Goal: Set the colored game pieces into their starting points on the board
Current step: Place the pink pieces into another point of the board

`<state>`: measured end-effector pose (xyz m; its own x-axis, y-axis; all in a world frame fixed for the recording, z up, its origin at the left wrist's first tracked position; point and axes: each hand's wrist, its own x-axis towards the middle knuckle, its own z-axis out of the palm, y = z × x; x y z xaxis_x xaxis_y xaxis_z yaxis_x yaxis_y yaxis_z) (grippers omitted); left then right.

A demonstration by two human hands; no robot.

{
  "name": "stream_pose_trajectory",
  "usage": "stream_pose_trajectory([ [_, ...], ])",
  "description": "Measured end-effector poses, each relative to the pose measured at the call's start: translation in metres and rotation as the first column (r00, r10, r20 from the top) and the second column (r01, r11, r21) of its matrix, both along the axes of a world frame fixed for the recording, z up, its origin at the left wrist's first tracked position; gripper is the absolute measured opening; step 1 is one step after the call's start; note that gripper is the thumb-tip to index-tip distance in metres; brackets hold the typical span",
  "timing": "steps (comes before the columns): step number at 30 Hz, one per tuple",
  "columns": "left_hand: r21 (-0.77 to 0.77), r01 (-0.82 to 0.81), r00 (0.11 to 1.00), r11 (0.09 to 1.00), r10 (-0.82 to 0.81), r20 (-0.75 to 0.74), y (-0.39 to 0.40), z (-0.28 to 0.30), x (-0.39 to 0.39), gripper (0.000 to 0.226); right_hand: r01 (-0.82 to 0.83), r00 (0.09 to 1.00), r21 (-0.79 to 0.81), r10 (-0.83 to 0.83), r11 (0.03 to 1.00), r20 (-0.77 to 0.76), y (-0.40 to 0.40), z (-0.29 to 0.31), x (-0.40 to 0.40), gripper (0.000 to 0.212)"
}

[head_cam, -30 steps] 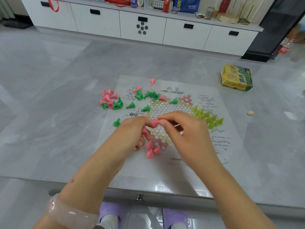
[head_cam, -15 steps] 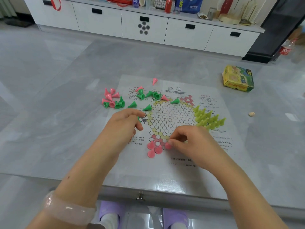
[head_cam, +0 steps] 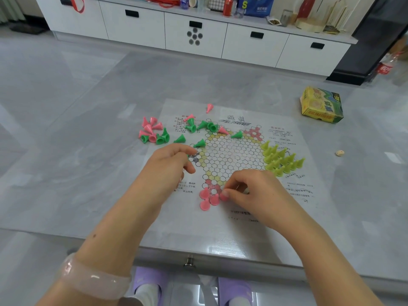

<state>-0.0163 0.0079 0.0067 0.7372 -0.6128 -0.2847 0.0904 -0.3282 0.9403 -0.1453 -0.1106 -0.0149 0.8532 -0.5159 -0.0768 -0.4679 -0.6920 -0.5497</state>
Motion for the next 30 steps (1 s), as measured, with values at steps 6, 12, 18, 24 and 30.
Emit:
stream_pose_trajectory([
  [6, 0.009, 0.009, 1.0, 1.0, -0.009, -0.006, 0.0, 0.001, 0.0, 0.035, -0.002, 1.0, 0.008, 0.002, 1.0, -0.002, 0.001, 0.001, 0.0, 0.009],
  [12, 0.014, 0.036, 0.999, 0.999, -0.036, -0.008, 0.001, 0.001, 0.0, 0.035, -0.022, 1.0, 0.018, 0.023, 1.0, -0.016, 0.002, 0.004, 0.0, 0.006],
  [18, 0.022, 0.104, 0.994, 0.994, -0.105, 0.023, 0.002, -0.002, -0.001, 0.033, -0.028, 0.999, -0.016, 0.029, 0.999, 0.031, 0.002, 0.003, -0.001, 0.01],
  [24, -0.033, 0.115, 0.987, 0.993, -0.118, -0.112, -0.002, -0.001, -0.005, 0.03, -0.009, 0.888, -0.18, 0.091, 0.984, 0.45, 0.017, 0.008, 0.008, 0.014],
  [30, -0.18, 0.087, 0.936, 0.98, -0.142, -0.321, -0.004, 0.002, -0.008, 0.042, 0.006, 0.867, -0.154, 0.072, 0.988, 0.493, 0.026, 0.005, 0.018, 0.026],
])
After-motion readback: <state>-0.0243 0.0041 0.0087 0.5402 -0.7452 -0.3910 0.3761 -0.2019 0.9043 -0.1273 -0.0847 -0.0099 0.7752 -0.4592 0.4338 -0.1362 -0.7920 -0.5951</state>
